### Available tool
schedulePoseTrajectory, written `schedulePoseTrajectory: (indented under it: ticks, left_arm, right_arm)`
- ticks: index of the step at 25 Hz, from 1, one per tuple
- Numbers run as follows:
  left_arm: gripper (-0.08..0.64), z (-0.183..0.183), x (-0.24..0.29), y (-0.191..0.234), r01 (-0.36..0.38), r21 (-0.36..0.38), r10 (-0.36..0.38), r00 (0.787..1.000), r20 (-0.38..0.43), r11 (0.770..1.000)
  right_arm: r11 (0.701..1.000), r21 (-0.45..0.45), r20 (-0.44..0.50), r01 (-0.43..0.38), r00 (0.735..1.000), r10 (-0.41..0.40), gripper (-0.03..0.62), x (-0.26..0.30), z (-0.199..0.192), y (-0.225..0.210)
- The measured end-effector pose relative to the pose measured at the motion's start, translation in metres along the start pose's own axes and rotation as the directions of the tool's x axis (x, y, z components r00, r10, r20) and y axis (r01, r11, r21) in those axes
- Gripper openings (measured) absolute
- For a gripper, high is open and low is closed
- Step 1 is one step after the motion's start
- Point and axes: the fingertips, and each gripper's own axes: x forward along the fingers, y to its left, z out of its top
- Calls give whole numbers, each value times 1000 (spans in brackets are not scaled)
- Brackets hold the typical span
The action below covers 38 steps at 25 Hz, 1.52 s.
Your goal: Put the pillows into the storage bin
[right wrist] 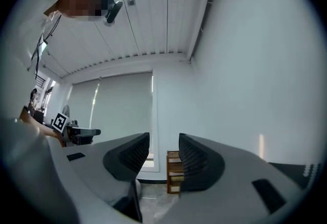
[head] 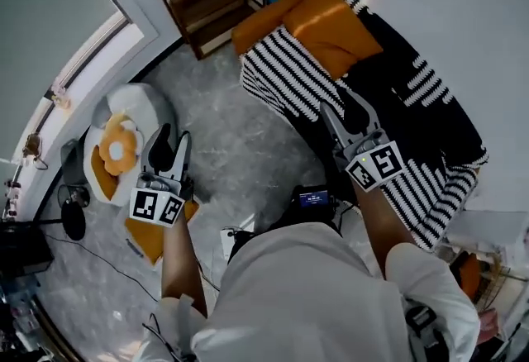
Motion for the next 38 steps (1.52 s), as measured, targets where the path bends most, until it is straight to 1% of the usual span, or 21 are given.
schedulePoseTrajectory:
  ticks: [3,7,12,16,20,22,23,26,27,28,29,31,34,36,38]
  left_arm:
    - [190,-13,69,-31,76,-29,-76,997,-25,997]
    - [192,-27,140,-68,146,-50,-148,988,-50,988]
    - [192,-44,212,-104,223,-49,-226,971,-75,974]
    - [192,-48,255,-113,279,-53,-282,957,-67,959]
    - [190,-60,302,-105,319,-85,-325,944,-64,944]
    - [191,-72,329,-100,344,-100,-351,933,-72,934]
    - [190,-78,343,-96,355,-106,-363,928,-76,929]
    - [186,-90,381,-75,378,-104,-386,919,-74,920]
    - [184,-93,393,-67,386,-103,-394,916,-75,917]
    - [184,-98,404,-59,394,-108,-403,912,-82,913]
    - [184,-102,416,-50,401,-116,-412,906,-93,909]
    - [184,-113,442,-30,418,-135,-434,893,-122,898]
    - [184,-126,481,-1,448,-135,-466,868,-173,884]
    - [184,-135,505,16,469,-125,-485,850,-204,874]
    - [184,-145,528,29,490,-119,-504,832,-231,863]
  right_arm:
    - [996,8,2,90,996,-90,184,-29,1,-68]
    - [982,24,-6,186,983,-186,184,-61,-6,-134]
    - [943,1,-13,333,943,-333,184,-97,-21,-199]
    - [907,36,-31,419,908,-418,184,-111,-35,-229]
    - [883,40,-51,467,884,-465,184,-109,-46,-255]
    - [860,36,-58,509,860,-507,184,-107,-51,-273]
    - [839,36,-55,542,840,-540,184,-105,-53,-283]
    - [753,60,-39,656,755,-655,181,-94,-62,-312]
    - [731,76,-50,678,735,-676,183,-87,-68,-320]
    - [718,89,-70,691,723,-687,183,-78,-76,-326]
    - [710,95,-91,697,717,-691,183,-67,-83,-332]
    - [706,95,-129,702,712,-690,183,-42,-94,-342]
    - [699,91,-163,709,703,-692,183,-2,-108,-356]
    - [682,100,-188,725,687,-702,183,19,-120,-366]
    - [656,124,-215,744,666,-714,183,32,-134,-376]
